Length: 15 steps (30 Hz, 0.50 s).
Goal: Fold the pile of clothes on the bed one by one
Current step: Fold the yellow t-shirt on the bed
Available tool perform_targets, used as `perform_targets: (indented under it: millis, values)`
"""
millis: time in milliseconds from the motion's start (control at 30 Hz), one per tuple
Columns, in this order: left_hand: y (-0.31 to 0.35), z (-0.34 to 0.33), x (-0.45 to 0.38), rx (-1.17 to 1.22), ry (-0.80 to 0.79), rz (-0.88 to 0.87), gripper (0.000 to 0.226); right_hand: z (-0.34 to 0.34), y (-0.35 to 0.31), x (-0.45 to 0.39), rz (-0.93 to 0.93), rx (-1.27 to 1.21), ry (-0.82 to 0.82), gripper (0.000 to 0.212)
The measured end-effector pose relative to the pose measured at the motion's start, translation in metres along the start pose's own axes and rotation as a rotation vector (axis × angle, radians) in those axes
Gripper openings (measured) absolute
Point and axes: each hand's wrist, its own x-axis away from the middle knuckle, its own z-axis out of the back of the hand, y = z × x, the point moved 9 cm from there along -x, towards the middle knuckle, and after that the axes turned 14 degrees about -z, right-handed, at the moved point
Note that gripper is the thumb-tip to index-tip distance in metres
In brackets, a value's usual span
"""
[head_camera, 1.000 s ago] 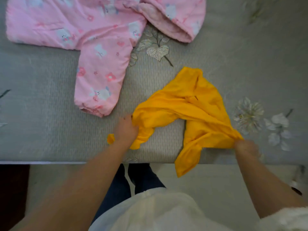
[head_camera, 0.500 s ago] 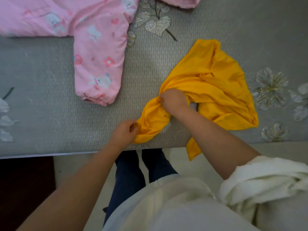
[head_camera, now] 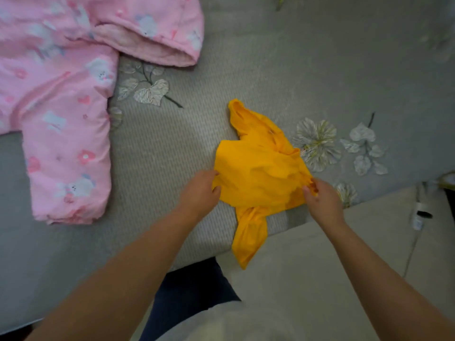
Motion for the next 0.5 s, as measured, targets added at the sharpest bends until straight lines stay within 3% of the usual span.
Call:
perform_targets:
  millis: [67, 133, 233, 300, 367, 433, 500]
  values:
    - [-0.003, -0.003, -0.004, 0.019, 0.015, 0.031, 0.045, -0.011, -0.047, 0.01, 0.167, -0.065, -0.012, 0.065]
    - [-0.007, -0.007, -0.006, 0.016, -0.011, 0.008, 0.041, -0.024, -0.082, 0.008, 0.216, -0.024, 0.008, 0.077]
    - [-0.011, 0.005, -0.01, -0.024, 0.023, -0.014, 0.033, -0.044, -0.103, -0.001, 0.198, 0.195, -0.03, 0.051]
    - [-0.008, 0.021, -0.021, -0.048, 0.067, -0.026, 0.034, -0.052, -0.104, 0.004, 0.303, 0.341, -0.105, 0.032]
    - [0.0, 0.036, -0.039, -0.062, 0.09, -0.048, 0.036, -0.051, -0.086, 0.012, 0.394, 0.453, -0.165, 0.026]
    - [0.008, 0.047, -0.062, -0.075, 0.094, -0.082, 0.038, -0.044, -0.045, 0.013, 0.328, 0.627, -0.191, 0.026]
    - [0.017, 0.048, -0.089, -0.078, 0.064, -0.116, 0.045, -0.03, 0.003, 0.004, 0.139, 0.777, -0.222, 0.024]
